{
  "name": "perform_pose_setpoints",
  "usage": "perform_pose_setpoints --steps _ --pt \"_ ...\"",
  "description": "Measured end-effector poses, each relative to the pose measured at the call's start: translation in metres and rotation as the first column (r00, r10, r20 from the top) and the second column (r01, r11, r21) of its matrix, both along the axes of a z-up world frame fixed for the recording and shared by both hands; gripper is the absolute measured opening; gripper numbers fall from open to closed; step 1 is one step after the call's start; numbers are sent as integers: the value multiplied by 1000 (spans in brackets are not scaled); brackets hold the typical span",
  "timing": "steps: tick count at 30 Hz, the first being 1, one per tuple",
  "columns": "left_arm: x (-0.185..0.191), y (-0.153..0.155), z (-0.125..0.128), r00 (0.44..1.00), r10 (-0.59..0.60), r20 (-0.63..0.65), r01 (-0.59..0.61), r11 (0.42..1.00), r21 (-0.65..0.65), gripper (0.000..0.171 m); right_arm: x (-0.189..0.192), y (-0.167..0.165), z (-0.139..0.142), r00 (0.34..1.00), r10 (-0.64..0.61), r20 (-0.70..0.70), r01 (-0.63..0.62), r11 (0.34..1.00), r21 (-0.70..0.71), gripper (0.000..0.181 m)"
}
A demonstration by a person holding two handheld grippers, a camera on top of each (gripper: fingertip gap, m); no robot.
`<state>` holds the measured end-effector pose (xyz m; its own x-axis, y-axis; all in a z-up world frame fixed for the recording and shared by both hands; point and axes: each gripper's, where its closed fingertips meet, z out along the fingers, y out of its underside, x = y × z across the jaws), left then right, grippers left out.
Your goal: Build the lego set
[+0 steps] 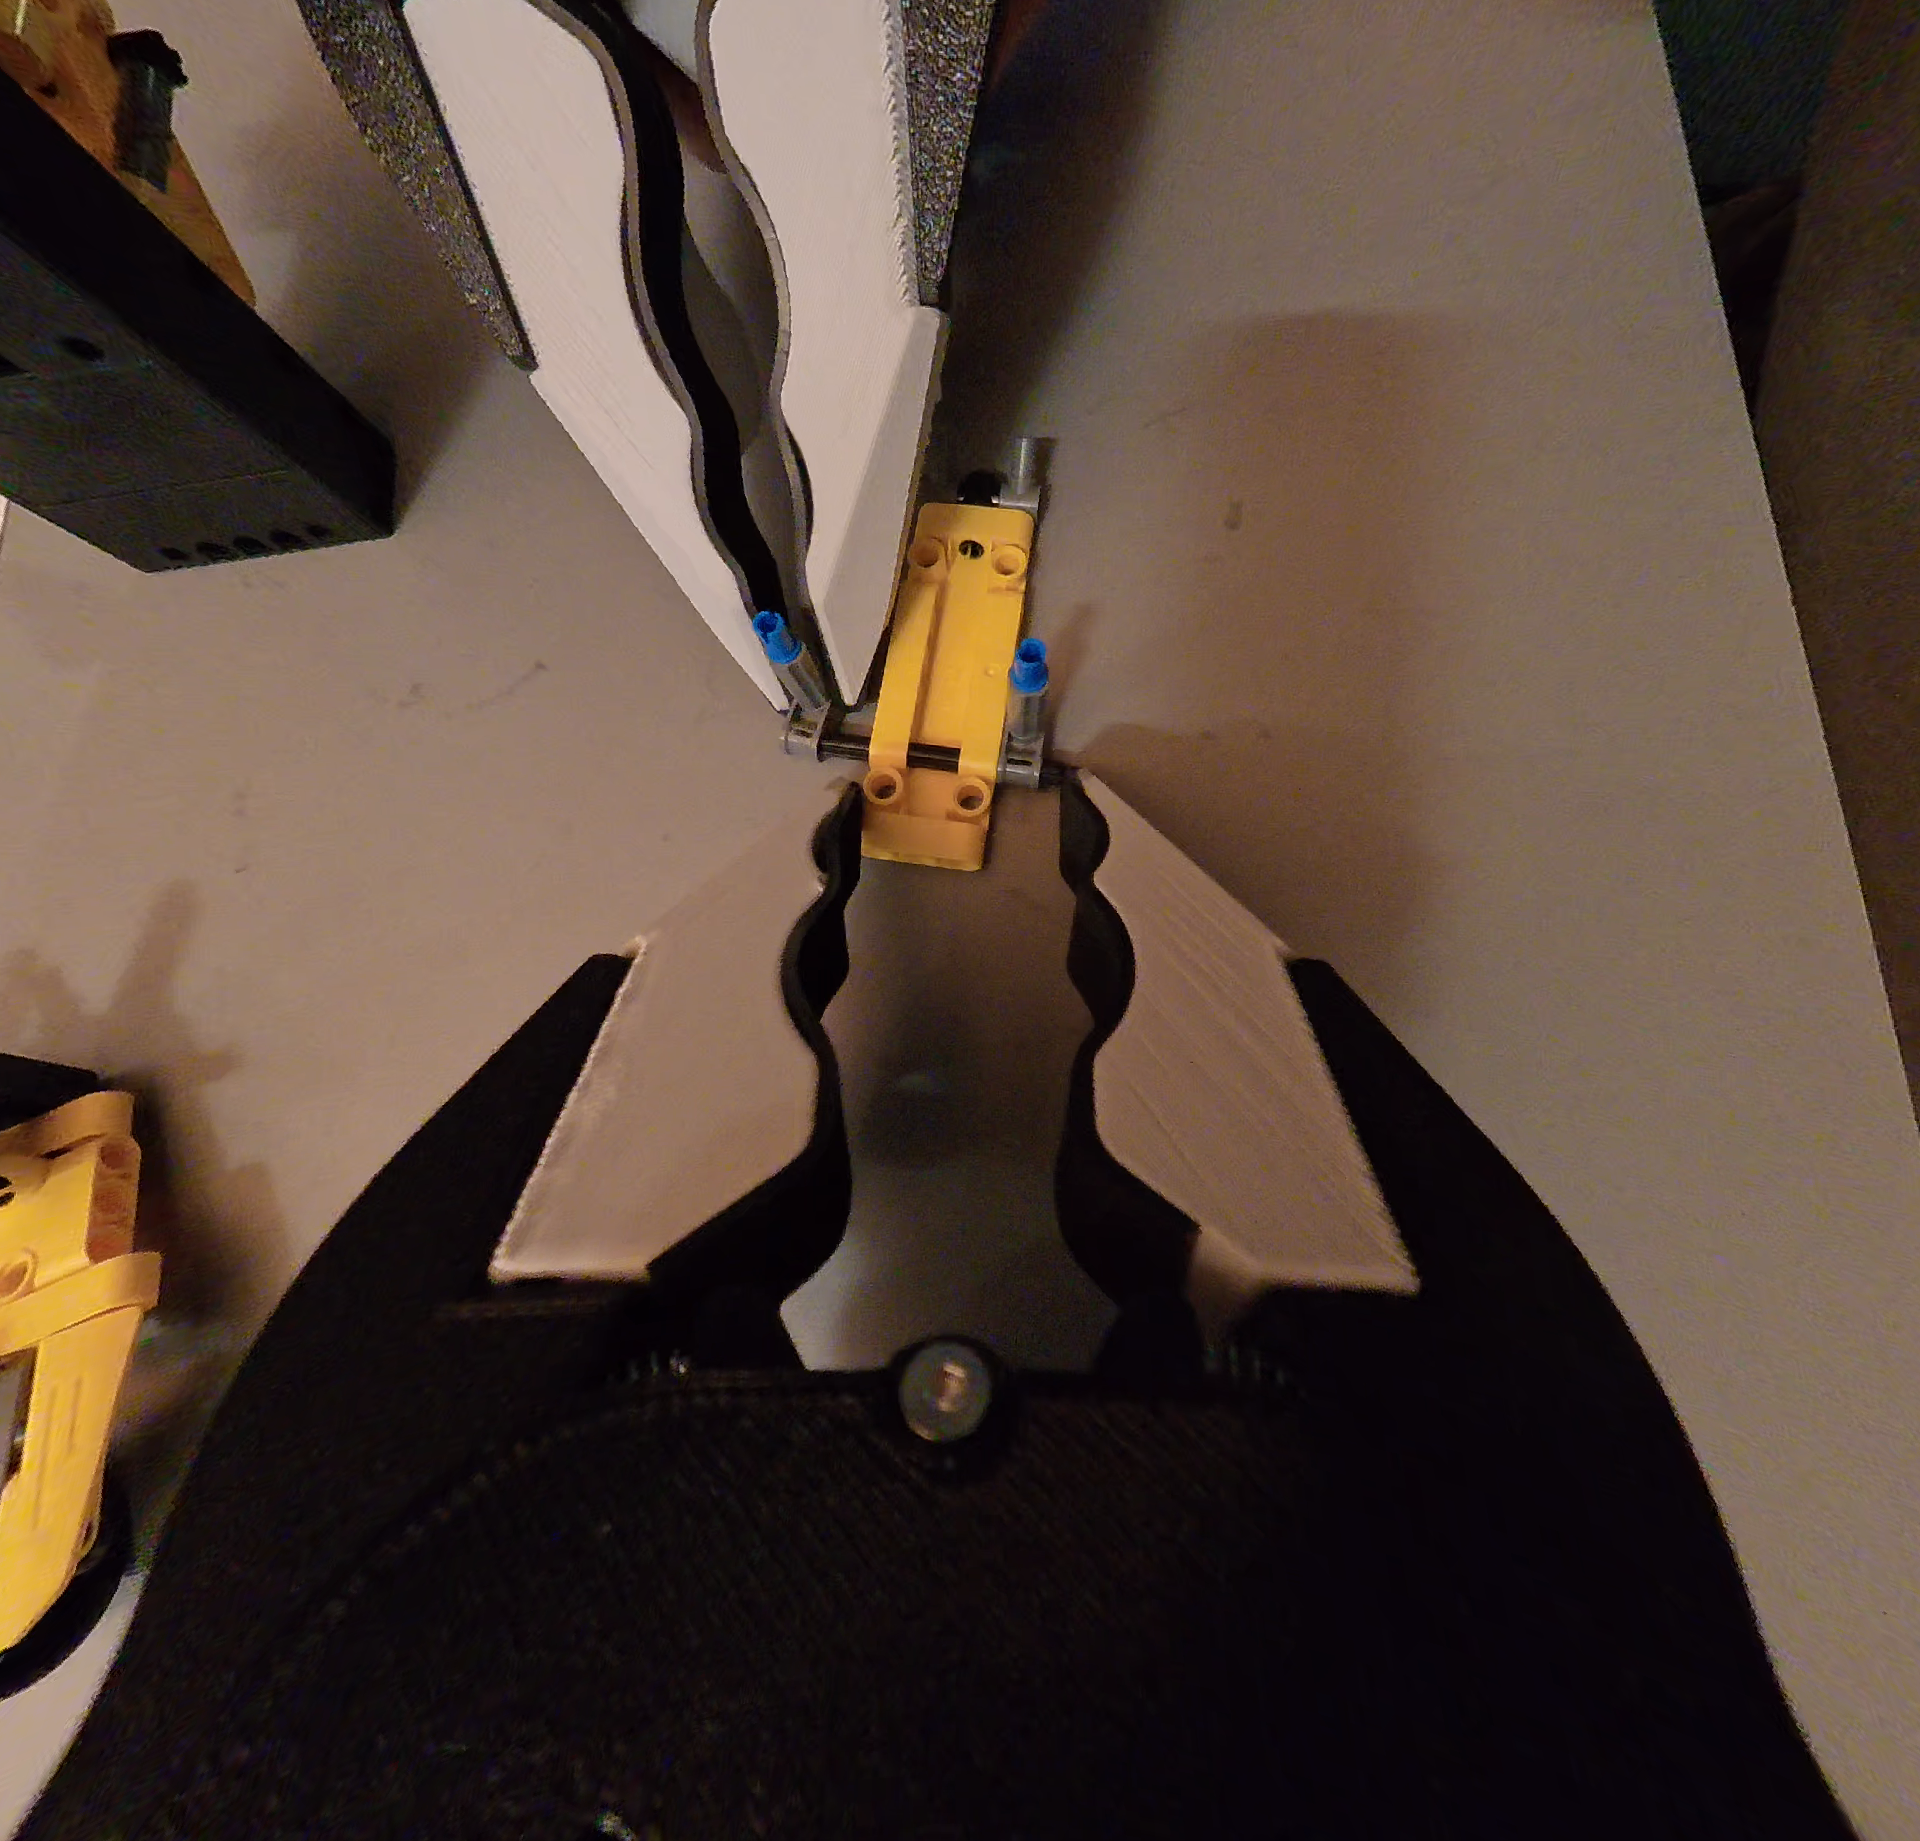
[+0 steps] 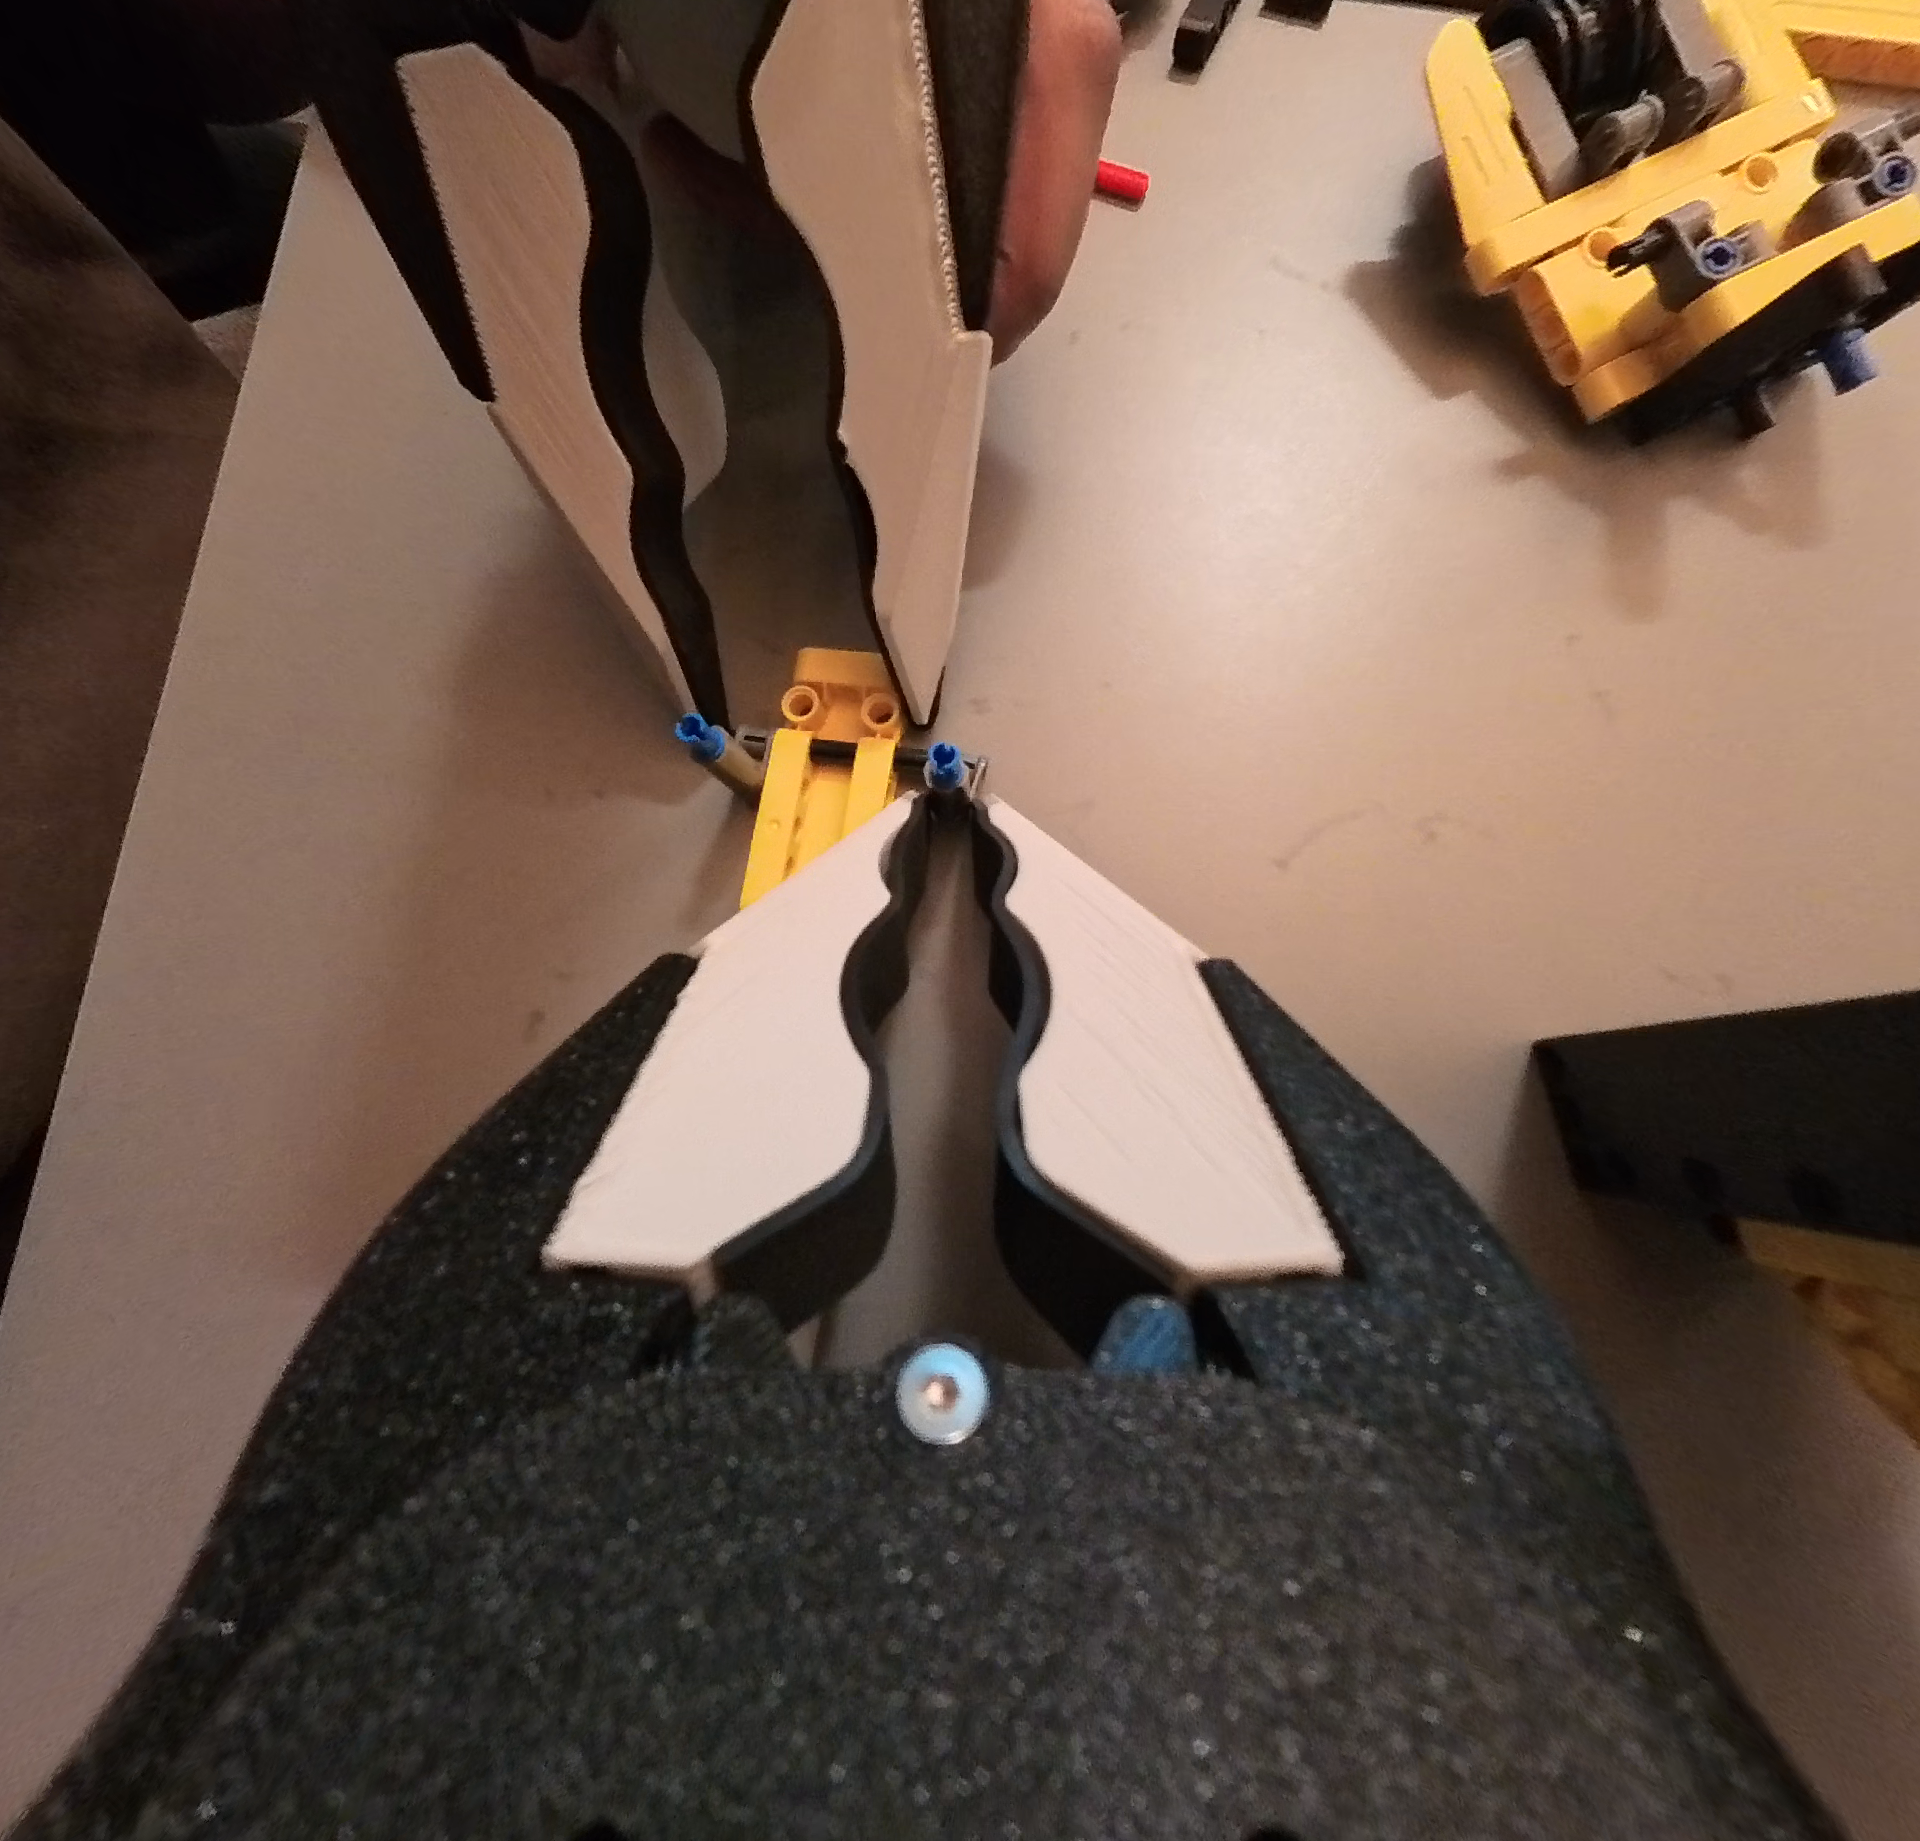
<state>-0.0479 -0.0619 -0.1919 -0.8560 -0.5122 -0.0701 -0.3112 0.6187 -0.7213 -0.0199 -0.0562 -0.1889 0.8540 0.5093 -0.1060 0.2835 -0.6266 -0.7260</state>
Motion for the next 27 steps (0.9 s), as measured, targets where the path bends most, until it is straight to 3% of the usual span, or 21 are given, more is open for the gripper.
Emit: perform_pose_setpoints --steps 27 --pt "-3 -2 0 999 -21 -24 21 1000 -12 35 -3 3 -1 1000 18 21 -19 1000 13 7"
